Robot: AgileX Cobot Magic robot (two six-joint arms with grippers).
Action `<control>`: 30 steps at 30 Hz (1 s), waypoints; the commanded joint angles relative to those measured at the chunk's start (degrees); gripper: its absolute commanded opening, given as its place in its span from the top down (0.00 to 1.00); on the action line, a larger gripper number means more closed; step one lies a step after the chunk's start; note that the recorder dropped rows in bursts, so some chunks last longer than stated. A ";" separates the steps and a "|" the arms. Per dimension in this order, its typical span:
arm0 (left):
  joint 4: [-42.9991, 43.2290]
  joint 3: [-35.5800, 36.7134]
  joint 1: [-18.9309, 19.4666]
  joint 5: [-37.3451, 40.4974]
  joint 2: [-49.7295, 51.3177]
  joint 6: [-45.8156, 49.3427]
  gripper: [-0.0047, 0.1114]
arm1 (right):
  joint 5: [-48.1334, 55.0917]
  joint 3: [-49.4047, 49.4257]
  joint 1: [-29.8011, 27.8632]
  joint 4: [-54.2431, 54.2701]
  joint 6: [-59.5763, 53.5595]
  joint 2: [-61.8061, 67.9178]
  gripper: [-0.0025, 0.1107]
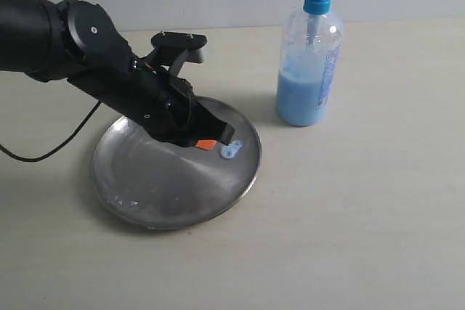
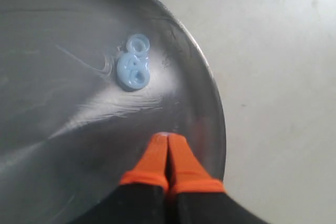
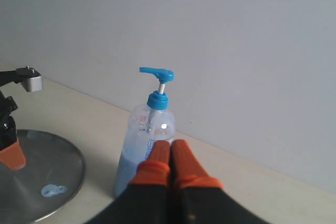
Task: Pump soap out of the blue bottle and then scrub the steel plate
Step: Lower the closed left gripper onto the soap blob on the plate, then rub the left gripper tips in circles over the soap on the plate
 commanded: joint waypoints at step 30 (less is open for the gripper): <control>1.45 -12.19 -0.10 -3.61 17.61 -0.57 0.96 | -2.78 0.59 0.12 -0.16 4.31 13.84 0.98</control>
